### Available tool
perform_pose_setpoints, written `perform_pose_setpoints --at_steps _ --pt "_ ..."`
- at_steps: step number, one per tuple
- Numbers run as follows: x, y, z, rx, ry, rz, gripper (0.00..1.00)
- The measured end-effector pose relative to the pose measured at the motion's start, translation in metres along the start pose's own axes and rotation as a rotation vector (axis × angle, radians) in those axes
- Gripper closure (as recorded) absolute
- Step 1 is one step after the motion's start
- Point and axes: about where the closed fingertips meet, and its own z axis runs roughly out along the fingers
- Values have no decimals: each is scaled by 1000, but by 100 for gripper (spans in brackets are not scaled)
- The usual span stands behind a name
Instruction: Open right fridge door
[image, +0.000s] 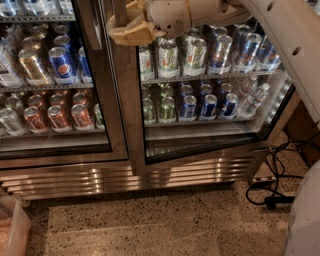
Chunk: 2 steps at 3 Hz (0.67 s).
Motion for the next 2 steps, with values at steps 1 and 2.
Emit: perform_pose_setpoints --at_steps 1,2 --pt "0 0 0 0 0 0 100" --pt "-7 5 1 -7 8 14 100"
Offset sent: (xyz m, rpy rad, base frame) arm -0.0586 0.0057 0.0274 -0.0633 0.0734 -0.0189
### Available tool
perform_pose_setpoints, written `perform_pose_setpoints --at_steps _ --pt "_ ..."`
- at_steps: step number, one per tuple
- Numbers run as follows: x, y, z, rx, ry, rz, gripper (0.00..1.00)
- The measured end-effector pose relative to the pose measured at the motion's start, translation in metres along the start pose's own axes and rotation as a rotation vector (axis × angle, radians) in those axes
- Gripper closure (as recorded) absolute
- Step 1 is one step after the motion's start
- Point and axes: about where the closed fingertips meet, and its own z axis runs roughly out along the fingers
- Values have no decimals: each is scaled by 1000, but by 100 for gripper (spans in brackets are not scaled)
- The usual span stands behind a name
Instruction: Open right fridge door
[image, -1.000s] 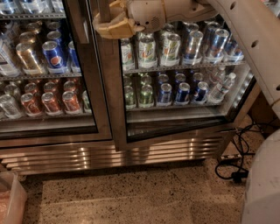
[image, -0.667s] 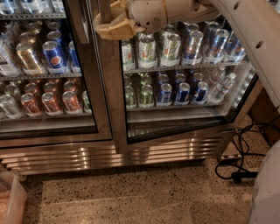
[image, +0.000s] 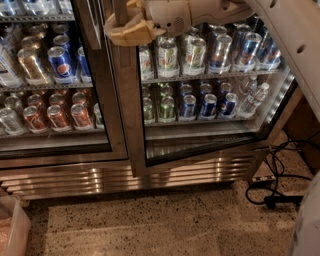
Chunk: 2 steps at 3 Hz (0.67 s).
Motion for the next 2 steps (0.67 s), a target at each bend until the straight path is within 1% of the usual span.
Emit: perform_pose_setpoints --at_steps 1,2 --pt "0 2 -2 0 0 0 100" --pt "-9 11 -3 8 -3 14 100"
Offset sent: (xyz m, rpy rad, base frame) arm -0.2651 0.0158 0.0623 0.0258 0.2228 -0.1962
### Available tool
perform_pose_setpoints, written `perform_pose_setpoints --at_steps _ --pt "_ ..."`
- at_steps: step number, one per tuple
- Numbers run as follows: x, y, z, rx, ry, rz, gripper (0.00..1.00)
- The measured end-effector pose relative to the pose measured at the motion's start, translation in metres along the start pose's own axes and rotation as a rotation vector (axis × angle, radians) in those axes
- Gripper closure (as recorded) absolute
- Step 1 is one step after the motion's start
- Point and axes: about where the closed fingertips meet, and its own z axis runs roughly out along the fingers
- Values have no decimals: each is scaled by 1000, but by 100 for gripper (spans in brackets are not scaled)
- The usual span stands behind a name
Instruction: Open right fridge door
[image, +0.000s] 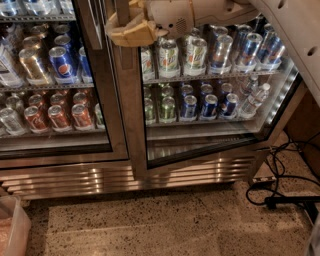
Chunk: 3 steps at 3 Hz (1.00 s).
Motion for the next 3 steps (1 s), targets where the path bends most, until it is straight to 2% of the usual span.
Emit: perform_pose_setpoints --at_steps 3 --pt "-9 10 1 1 -1 14 100"
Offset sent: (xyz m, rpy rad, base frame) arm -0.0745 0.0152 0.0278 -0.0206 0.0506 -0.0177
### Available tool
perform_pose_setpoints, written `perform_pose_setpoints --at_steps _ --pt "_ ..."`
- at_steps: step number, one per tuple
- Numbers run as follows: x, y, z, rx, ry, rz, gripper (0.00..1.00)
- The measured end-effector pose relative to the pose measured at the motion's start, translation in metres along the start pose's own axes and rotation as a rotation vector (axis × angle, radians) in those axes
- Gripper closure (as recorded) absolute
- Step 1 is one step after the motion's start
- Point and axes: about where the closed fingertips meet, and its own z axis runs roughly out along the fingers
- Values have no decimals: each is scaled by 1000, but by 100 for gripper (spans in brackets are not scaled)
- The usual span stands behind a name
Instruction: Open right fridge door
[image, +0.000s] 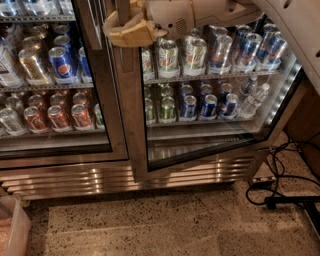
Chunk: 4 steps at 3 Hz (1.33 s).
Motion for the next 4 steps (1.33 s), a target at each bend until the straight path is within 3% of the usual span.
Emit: perform_pose_setpoints --at_steps 4 --pt "-7 9 -2 8 1 14 100"
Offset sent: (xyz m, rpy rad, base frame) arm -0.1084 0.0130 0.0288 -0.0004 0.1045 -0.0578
